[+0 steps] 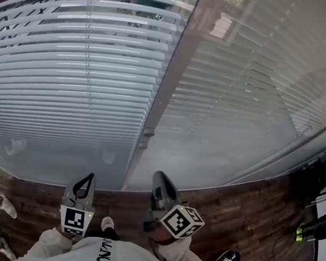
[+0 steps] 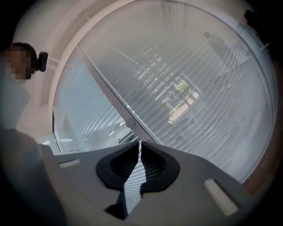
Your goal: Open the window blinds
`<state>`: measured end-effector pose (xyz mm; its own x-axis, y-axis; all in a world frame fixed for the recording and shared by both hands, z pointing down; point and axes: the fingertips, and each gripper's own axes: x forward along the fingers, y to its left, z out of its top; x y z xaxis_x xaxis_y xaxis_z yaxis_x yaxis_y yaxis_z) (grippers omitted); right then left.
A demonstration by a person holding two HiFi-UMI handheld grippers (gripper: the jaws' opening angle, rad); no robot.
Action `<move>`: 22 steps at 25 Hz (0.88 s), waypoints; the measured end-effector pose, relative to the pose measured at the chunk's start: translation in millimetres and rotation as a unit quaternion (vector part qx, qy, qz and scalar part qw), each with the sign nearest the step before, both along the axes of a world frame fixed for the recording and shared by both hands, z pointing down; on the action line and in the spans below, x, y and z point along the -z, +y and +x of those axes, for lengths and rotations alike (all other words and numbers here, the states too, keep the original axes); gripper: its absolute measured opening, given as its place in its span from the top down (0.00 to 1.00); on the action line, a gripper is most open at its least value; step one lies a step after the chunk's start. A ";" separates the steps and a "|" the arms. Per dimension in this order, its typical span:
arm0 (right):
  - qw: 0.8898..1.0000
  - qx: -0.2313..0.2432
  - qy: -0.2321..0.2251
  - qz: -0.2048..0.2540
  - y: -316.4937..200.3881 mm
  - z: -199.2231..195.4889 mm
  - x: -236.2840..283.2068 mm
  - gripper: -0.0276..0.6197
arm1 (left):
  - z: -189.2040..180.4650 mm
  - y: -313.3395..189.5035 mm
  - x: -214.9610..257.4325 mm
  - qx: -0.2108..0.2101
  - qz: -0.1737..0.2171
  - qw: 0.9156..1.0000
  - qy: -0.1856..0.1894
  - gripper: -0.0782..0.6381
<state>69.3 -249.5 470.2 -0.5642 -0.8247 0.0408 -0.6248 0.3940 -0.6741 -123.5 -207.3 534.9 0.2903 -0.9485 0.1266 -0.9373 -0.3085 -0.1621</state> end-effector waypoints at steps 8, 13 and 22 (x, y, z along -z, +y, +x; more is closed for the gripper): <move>0.996 -0.016 0.088 -0.006 56.5 39.6 -32.5 0.93 | 33.6 28.0 17.1 -0.020 0.010 1.000 -0.010 0.89; 0.993 -0.018 0.115 -0.002 90.9 66.4 -38.4 0.95 | 64.9 55.2 30.6 -0.028 0.019 0.999 -0.014 0.89; 0.993 0.005 0.118 0.032 154.5 79.8 -38.9 0.96 | 83.5 127.5 30.7 0.000 0.029 0.999 -0.025 0.89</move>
<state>149.2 -95.0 509.1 -0.5538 -0.8238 0.1208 -0.7575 0.4383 -0.4839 -40.0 -79.8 504.2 0.2858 -0.9545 0.0854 -0.9275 -0.2979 -0.2260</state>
